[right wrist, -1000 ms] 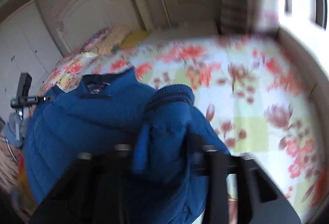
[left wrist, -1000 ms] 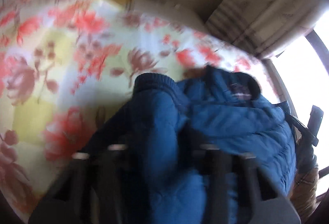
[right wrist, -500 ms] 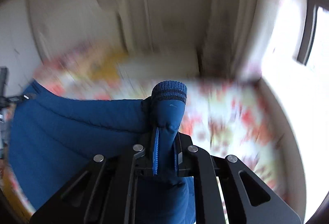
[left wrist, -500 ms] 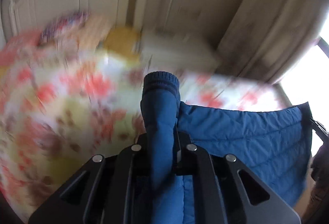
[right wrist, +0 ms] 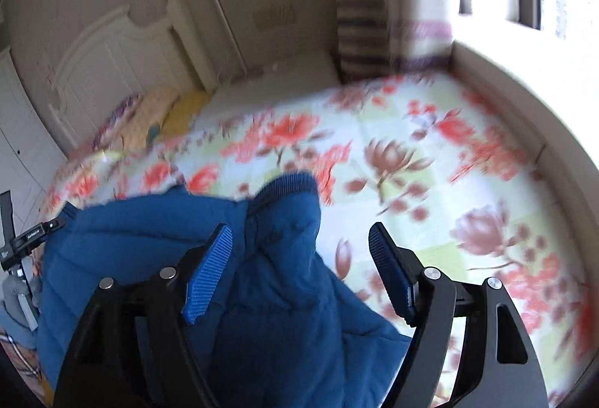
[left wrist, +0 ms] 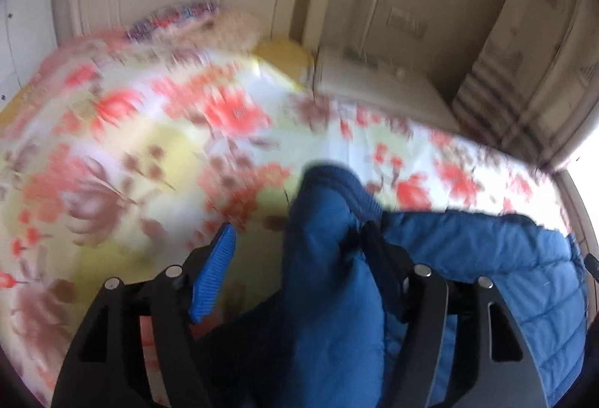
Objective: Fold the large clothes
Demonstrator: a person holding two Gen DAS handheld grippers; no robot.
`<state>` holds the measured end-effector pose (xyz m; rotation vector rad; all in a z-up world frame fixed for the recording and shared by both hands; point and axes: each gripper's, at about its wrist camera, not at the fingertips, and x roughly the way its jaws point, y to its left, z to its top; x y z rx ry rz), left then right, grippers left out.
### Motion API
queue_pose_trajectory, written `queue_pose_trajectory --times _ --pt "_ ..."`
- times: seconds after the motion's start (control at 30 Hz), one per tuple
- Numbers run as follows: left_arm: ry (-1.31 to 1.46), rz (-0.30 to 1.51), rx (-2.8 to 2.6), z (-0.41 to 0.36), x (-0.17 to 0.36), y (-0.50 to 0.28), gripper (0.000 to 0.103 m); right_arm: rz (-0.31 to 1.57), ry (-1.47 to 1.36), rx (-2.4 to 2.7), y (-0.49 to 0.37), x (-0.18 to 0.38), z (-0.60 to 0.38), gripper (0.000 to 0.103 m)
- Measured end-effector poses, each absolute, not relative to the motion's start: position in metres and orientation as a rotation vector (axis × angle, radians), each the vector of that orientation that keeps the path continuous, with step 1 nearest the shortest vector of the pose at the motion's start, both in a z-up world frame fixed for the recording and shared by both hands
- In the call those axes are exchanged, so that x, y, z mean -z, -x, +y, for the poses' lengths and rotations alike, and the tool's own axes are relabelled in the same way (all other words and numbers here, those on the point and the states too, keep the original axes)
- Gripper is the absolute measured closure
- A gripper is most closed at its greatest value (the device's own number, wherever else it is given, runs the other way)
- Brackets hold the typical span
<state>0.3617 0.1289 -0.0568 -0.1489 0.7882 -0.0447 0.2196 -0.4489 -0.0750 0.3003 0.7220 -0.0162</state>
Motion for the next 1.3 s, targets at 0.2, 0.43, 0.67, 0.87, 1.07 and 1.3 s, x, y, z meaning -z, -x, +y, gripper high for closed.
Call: queue_pose_trajectory --times 0.2,0.43,0.67,0.87,1.07,1.3 --pt "0.087 0.748 0.146 0.104 0.029 -0.338 0.014 0.696 -0.098 -0.098 -0.211 0.048 -0.405 0.03" --pt "0.025 0.905 0.063 0.098 0.069 -0.349 0.019 0.867 -0.082 -0.123 -0.222 0.082 -0.393 0.026" --pt "0.053 0.768 0.264 0.166 0.033 -0.224 0.009 0.677 -0.152 -0.209 -0.086 0.041 -0.443 0.024" --pt "0.023 0.811 0.376 0.17 0.081 -0.13 0.005 0.713 -0.259 -0.269 0.001 0.092 -0.451 0.024" --pt "0.088 0.836 0.378 0.164 0.117 -0.113 0.003 0.724 -0.307 -0.31 -0.007 0.123 -0.433 0.024" --pt "0.152 0.84 0.405 0.171 0.116 -0.129 0.002 0.692 -0.29 -0.293 -0.006 0.125 -0.427 0.03"
